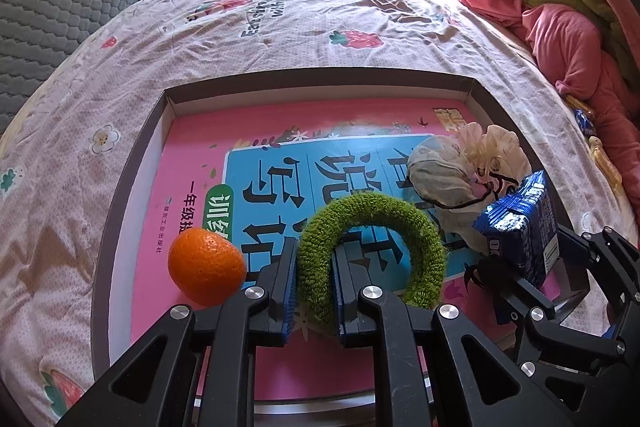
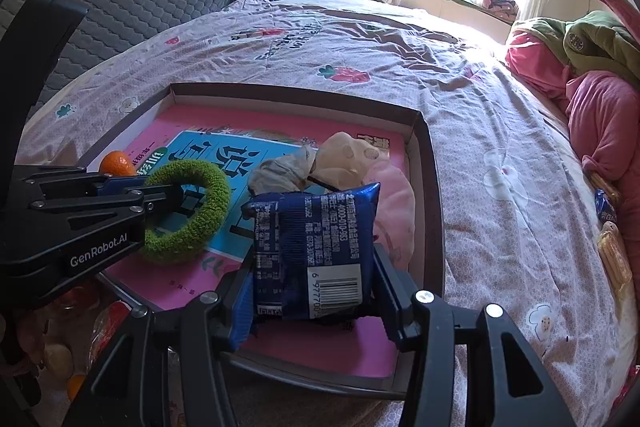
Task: Organize objects
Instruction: 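Lower and release the ring from the left tool while the right tool releases the packet in the tray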
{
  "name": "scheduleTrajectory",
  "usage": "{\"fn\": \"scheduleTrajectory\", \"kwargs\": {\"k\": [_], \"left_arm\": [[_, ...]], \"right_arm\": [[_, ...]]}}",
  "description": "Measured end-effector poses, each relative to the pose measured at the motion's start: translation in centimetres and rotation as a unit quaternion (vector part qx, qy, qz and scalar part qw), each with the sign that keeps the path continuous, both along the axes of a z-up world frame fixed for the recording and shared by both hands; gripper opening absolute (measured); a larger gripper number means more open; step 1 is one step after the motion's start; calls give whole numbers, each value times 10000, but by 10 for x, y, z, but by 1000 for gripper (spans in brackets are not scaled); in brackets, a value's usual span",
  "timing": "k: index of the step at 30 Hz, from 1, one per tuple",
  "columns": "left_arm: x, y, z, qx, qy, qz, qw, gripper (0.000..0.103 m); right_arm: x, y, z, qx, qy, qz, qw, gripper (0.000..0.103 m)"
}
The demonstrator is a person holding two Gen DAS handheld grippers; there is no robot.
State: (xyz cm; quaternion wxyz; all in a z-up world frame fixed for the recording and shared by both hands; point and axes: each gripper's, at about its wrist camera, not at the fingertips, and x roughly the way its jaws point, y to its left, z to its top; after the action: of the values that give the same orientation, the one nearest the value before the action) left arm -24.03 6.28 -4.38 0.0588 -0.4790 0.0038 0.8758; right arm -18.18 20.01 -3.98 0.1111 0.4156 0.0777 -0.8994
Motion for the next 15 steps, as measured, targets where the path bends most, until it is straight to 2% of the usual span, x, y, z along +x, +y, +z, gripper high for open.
{"fn": "scheduleTrajectory", "kwargs": {"k": [6,15], "left_arm": [[0,0,0,3,-9,13,10000,17],[0,-4,0,69,-61,70,9999,31]], "right_arm": [[0,2,0,-67,-65,-28,10000,52],[0,4,3,-133,-51,-64,9999,56]]}}
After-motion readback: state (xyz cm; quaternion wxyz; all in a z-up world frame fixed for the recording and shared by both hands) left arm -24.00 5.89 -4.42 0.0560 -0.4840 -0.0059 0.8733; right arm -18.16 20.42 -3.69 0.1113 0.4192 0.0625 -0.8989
